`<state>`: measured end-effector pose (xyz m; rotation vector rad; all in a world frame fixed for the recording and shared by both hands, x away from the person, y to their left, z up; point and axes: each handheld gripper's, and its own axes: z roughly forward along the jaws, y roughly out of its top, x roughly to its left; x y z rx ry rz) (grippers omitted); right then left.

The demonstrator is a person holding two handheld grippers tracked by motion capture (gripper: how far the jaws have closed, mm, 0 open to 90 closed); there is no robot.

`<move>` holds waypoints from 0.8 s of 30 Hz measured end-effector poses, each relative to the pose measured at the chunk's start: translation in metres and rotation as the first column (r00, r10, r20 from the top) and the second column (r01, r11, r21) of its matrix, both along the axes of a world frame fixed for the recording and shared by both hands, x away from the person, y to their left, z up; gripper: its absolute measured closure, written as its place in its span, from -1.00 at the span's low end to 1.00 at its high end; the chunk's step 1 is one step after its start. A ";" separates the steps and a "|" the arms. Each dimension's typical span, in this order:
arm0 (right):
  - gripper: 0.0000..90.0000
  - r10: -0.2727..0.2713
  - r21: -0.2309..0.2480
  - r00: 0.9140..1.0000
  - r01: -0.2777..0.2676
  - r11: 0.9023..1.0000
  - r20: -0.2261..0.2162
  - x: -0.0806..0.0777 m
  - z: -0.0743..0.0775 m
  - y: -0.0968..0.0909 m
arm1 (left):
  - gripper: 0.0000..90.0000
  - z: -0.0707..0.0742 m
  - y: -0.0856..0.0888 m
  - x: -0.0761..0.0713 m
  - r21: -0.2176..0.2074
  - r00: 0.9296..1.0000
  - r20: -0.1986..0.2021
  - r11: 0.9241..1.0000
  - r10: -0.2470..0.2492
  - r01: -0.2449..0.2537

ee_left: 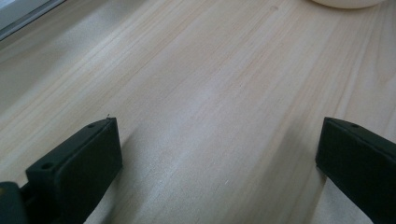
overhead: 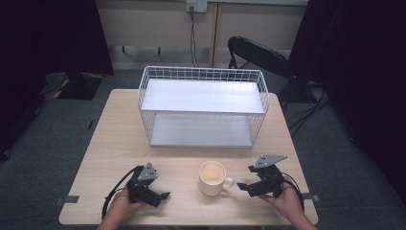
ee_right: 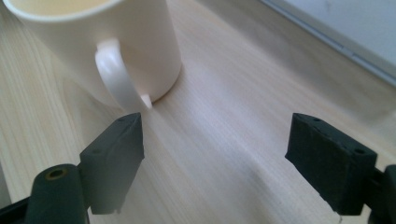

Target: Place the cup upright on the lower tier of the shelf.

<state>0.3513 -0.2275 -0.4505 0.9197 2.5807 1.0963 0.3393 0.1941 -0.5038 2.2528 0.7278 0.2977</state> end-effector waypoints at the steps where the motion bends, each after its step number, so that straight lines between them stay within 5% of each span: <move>1: -0.60 0.003 0.001 1.000 -0.003 1.000 0.004 0.000 0.003 0.000 | -1.00 0.000 0.000 0.000 0.000 1.000 0.000 1.000 0.000 0.000; 12: -0.59 0.017 0.024 0.999 -0.018 1.000 0.035 0.005 0.033 0.009 | -1.00 0.000 0.000 0.000 0.000 1.000 0.000 1.000 0.000 0.000; 24: -0.59 0.037 0.026 0.998 -0.039 0.999 0.050 0.008 0.048 0.027 | -1.00 0.000 0.000 0.000 0.000 1.000 0.000 1.000 0.000 0.000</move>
